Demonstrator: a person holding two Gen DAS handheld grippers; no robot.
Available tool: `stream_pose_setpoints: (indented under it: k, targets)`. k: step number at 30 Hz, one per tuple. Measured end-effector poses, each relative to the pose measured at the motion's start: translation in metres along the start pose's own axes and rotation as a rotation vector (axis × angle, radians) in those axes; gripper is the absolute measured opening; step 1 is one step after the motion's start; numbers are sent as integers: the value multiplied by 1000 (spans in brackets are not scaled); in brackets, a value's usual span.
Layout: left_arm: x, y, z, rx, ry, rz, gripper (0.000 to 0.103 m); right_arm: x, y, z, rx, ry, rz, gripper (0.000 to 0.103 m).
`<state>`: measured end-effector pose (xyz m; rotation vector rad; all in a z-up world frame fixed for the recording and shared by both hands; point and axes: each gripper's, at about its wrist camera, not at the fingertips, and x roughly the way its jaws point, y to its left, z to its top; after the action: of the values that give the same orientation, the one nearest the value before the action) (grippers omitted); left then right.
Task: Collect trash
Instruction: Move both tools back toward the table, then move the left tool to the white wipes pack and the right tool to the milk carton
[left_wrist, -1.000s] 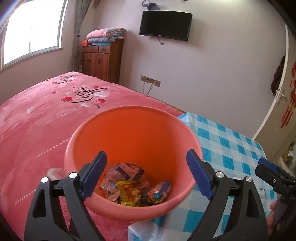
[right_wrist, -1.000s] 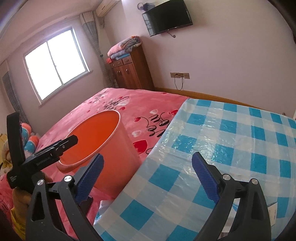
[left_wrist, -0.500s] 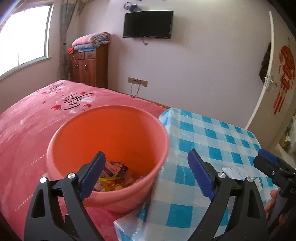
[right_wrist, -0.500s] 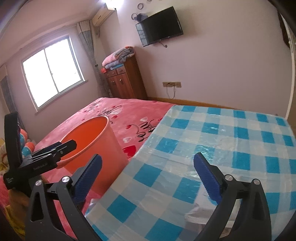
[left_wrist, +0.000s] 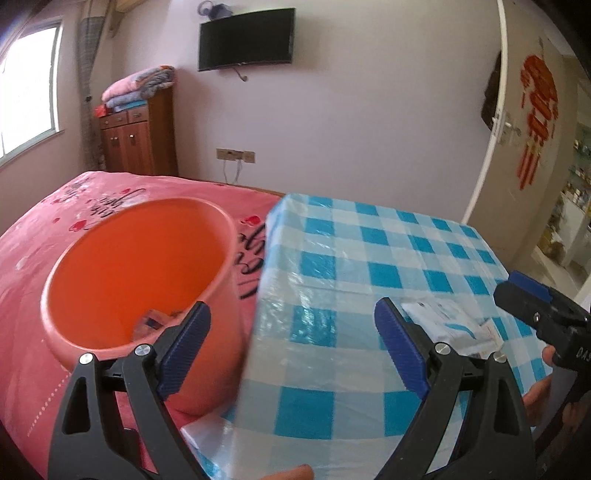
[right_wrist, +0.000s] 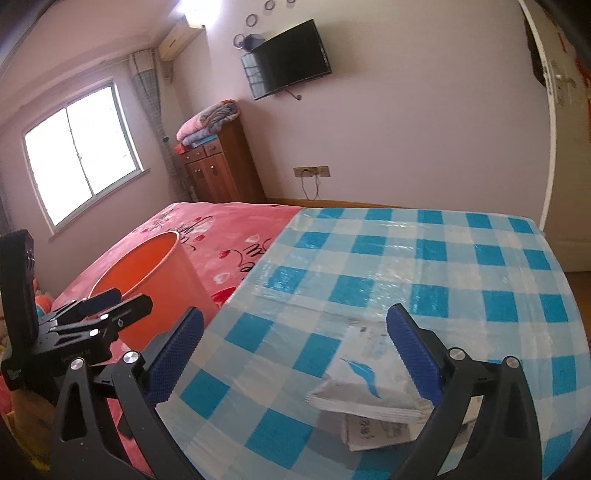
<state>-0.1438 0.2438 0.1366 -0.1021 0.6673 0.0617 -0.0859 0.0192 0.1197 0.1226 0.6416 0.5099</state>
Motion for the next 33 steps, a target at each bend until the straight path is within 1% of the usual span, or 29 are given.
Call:
stream_pose_setpoints:
  k: [5,7,13,17,24,33]
  targets:
    - [4,-18,-7,30,25,-52,91,-7,-11,-7,23,6,-16,98]
    - [4,-26,-10,43,30,-65,91,-7,-16,-10,36,15,-18,98]
    - [4,-45,-20,78,49,-106,91,-17,-29,-17,52,4,-43,98]
    - [7,-58,-26,107,60,-126,91,-24,-41,-22,68,2,-76,98]
    - [19,-80,-37,134,113,-175,91,-38,-60,-31,80,-1,-139,98]
    - [27,-108,-53,187,154,-231,91,-49,-81,-48,76,32,-216,98]
